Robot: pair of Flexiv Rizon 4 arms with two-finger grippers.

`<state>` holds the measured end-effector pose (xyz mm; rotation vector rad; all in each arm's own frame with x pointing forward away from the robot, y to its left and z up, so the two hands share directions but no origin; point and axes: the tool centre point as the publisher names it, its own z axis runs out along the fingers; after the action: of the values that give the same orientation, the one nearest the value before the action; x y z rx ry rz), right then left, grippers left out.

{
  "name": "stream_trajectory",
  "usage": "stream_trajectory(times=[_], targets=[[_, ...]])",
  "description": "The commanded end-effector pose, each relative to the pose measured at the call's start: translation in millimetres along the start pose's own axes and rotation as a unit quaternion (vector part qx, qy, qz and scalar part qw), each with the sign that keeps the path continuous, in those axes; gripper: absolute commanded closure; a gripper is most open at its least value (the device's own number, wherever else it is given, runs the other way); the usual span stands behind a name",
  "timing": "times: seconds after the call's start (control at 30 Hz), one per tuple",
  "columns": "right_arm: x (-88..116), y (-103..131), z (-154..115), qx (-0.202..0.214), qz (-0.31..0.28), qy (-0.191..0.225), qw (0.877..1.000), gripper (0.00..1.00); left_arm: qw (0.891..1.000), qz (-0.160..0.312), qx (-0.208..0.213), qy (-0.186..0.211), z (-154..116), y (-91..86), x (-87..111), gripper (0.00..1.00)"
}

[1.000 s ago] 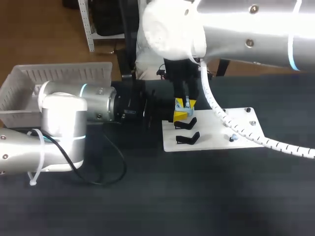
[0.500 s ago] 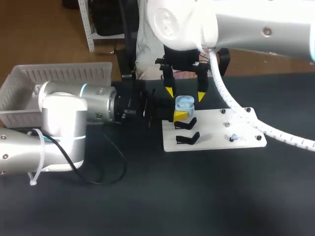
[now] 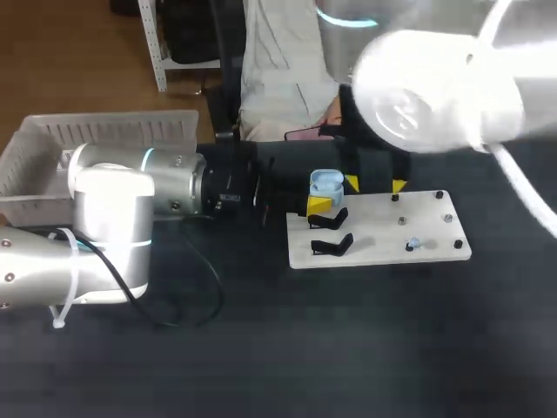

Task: Pick up each earbud case from the left stands, insert the matching earbuds, close the lid, and place the case in the box.

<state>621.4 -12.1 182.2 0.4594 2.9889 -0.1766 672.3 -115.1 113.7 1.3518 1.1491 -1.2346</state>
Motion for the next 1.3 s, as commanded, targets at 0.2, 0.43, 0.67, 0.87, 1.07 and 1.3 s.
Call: stream_trajectory(times=[0.2, 0.43, 0.67, 0.87, 1.07, 1.3], targets=[[-2.8, -48.9, 28.1, -0.145, -0.055, -0.033, 0.987, 0.53, 1.0, 0.001, -0.003, 0.0, 0.6, -1.0, 0.1, 1.0], [-2.7, -66.0, 60.7, -0.141, -0.115, -0.021, 0.983, 0.47, 1.0, 0.001, -0.003, 0.0, 0.6, -1.0, 0.1, 1.0], [-0.4, -79.6, 93.2, -0.134, -0.175, -0.026, 0.975, 0.51, 1.0, 0.001, -0.003, 0.0, 0.6, -1.0, 0.1, 1.0], [-4.2, -83.1, 111.7, -0.129, -0.222, -0.027, 0.966, 0.52, 1.0, 0.001, -0.003, 0.0, 0.6, -1.0, 0.1, 1.0], [-13.5, -78.3, 127.9, -0.127, -0.239, -0.023, 0.962, 0.53, 1.0, 0.001, -0.003, 0.0, 0.6, -1.0, 0.1, 1.0], [-24.1, -69.7, 140.9, -0.132, -0.235, -0.01, 0.963, 0.54, 1.0, 0.001, -0.003, 0.0, 0.6, -1.0, 0.1, 1.0]])
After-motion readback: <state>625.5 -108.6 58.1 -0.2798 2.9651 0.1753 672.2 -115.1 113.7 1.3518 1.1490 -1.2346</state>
